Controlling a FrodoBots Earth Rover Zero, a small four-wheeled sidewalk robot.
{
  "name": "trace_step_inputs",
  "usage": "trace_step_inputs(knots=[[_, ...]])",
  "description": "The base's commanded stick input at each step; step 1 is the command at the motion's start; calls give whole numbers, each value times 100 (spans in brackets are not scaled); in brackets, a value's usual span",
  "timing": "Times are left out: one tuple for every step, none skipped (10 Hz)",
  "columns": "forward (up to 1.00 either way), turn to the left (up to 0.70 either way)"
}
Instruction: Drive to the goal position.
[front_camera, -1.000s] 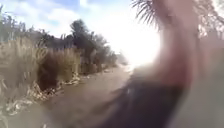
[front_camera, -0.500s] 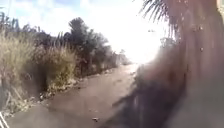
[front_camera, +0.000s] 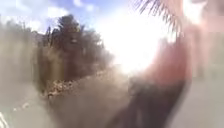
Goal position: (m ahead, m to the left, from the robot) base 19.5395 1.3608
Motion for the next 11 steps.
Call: trace_step_inputs(knots=[[100, 0], [100, 0], [100, 0], [100, 0], [100, 0], [100, 0], [100, 0], [100, 0], [100, 0], [100, 0], [100, 0]])
